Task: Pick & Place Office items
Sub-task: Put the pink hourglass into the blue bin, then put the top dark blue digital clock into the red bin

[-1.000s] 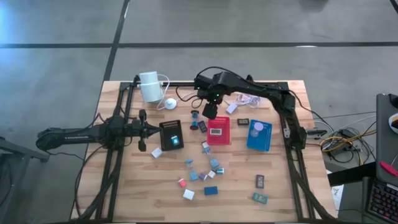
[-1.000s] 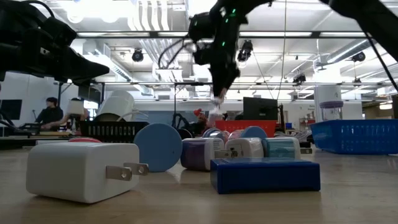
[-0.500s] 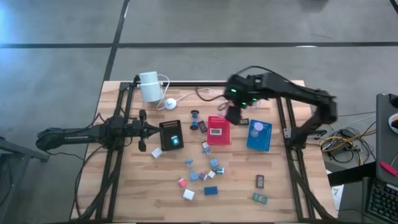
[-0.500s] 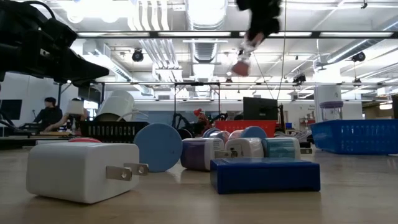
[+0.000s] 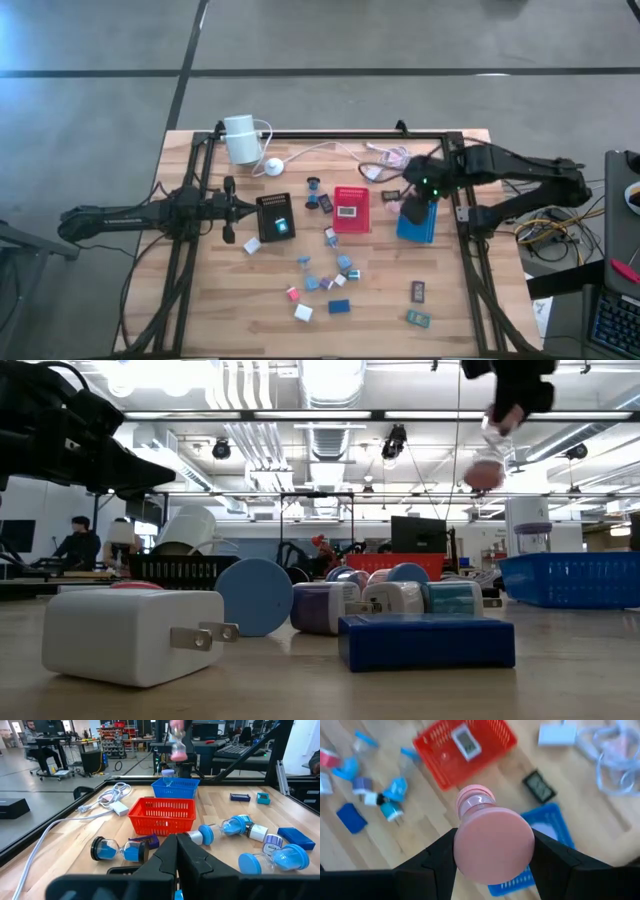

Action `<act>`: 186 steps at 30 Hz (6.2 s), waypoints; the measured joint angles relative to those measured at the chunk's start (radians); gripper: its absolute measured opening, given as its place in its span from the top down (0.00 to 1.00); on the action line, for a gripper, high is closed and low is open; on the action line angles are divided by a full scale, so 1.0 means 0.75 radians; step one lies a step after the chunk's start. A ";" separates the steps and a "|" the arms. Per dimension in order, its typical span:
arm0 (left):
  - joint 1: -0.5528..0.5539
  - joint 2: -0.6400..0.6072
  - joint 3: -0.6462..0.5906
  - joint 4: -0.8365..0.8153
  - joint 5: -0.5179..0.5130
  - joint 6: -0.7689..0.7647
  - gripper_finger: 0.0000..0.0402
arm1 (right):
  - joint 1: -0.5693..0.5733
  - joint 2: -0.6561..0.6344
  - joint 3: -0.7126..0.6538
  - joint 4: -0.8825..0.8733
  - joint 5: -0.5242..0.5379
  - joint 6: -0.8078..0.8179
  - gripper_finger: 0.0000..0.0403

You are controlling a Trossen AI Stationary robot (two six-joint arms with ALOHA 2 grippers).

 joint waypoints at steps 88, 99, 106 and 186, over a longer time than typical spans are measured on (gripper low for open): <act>0.000 0.011 0.000 -0.013 -0.005 -0.004 0.97 | 0.078 0.107 -0.499 0.280 0.046 0.003 0.32; 0.000 0.011 0.000 -0.019 -0.004 0.002 0.97 | 0.078 -0.100 -0.497 0.278 0.081 0.004 0.34; 0.000 0.011 0.000 -0.019 -0.002 0.002 0.97 | 0.080 -0.260 -0.500 0.316 0.314 -0.015 0.38; 0.000 0.937 0.846 -0.395 -0.185 0.139 0.98 | 0.086 -1.298 -1.696 2.108 0.079 -0.738 0.98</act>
